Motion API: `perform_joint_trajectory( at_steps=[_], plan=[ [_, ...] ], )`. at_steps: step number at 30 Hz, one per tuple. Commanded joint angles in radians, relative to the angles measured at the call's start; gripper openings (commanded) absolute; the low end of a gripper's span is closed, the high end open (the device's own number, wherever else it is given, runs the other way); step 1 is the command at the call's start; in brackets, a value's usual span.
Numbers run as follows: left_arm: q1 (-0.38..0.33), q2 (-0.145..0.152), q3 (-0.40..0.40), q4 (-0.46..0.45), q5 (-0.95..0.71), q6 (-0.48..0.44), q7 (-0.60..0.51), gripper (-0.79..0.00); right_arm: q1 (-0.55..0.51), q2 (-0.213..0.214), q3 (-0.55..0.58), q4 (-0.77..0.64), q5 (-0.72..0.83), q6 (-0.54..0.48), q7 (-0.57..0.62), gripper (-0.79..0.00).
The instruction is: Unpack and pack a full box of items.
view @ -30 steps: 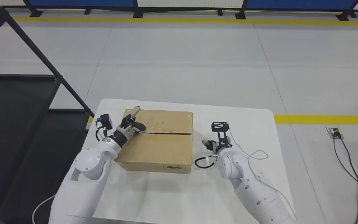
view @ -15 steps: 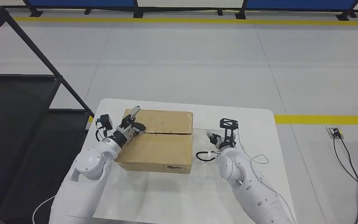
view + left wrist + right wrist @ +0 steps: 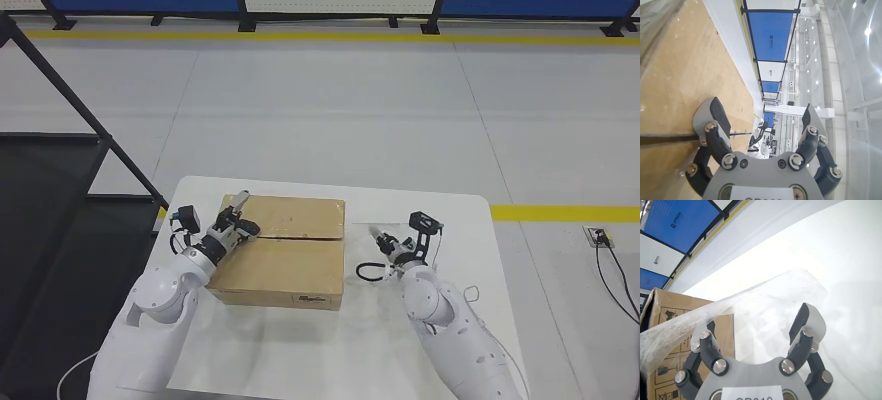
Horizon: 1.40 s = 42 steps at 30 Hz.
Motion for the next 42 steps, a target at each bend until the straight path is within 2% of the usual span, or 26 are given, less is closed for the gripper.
perform_joint_trajectory(
  at_steps=[1, 10, 16, 20, 27, 35, 42],
  plan=[
    [0.002, 0.000, -0.002, -0.002, 0.001, 0.000, 0.000, 0.000, 0.015, -0.003, 0.012, 0.038, 0.050, -0.048, 0.008, 0.000],
    [0.012, 0.001, -0.016, -0.011, 0.002, 0.001, 0.001, 0.000, 0.085, -0.013, 0.073, 0.211, 0.269, -0.247, 0.090, 0.000],
    [0.012, 0.000, -0.016, -0.013, 0.003, 0.003, 0.002, 0.000, 0.115, -0.007, 0.099, 0.283, 0.313, -0.276, 0.188, 0.000],
    [0.008, -0.002, -0.008, -0.013, 0.007, 0.005, 0.003, 0.000, 0.105, 0.004, 0.127, 0.299, 0.331, -0.297, 0.214, 0.000],
    [0.001, -0.006, 0.004, -0.011, 0.014, 0.009, 0.004, 0.000, 0.048, 0.022, 0.163, 0.233, 0.332, -0.308, 0.257, 0.000],
    [-0.004, -0.009, 0.014, -0.012, 0.019, 0.014, 0.005, 0.000, -0.074, 0.046, 0.216, 0.045, 0.325, -0.283, 0.274, 0.000],
    [-0.010, -0.012, 0.021, -0.012, 0.022, 0.016, 0.009, 0.000, -0.131, 0.063, 0.247, -0.044, 0.340, -0.265, 0.375, 0.000]
  ],
)
